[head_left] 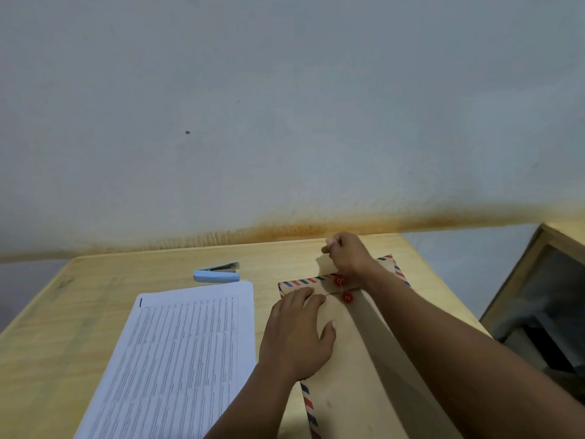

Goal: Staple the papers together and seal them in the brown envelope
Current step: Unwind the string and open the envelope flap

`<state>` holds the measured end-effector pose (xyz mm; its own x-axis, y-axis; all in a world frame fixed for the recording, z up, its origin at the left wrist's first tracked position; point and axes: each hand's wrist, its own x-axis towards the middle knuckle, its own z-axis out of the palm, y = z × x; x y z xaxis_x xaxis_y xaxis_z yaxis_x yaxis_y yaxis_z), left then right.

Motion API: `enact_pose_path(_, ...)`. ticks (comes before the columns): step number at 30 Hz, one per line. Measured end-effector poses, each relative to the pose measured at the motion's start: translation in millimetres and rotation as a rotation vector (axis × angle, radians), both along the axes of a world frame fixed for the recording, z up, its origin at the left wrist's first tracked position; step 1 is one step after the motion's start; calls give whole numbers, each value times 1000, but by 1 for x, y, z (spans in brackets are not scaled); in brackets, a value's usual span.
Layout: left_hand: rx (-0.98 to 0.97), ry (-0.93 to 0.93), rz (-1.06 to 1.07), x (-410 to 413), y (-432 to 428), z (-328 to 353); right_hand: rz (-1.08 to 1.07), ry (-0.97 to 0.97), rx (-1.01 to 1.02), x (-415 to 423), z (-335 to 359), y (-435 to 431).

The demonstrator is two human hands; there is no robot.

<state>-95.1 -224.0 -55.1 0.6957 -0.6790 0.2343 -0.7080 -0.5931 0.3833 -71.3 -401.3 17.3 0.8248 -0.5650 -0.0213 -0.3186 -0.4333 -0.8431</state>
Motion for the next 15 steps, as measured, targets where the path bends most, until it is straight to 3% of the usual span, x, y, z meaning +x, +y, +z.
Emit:
enact_pose_path(3, -2, 3, 6, 0, -1, 0, -60, -135, 358, -5, 6, -15)
enact_pose_path(5, 1, 2, 10, 1, -2, 0, -117, -153, 361, -17, 1, -27)
enact_pose_path(10, -3, 5, 13, 1, -3, 0, 26, -19, -164, -58, -6, -37)
enact_pose_path(15, 0, 13, 14, 0, -2, 1, 165, 419, -581, -85, -11, -16)
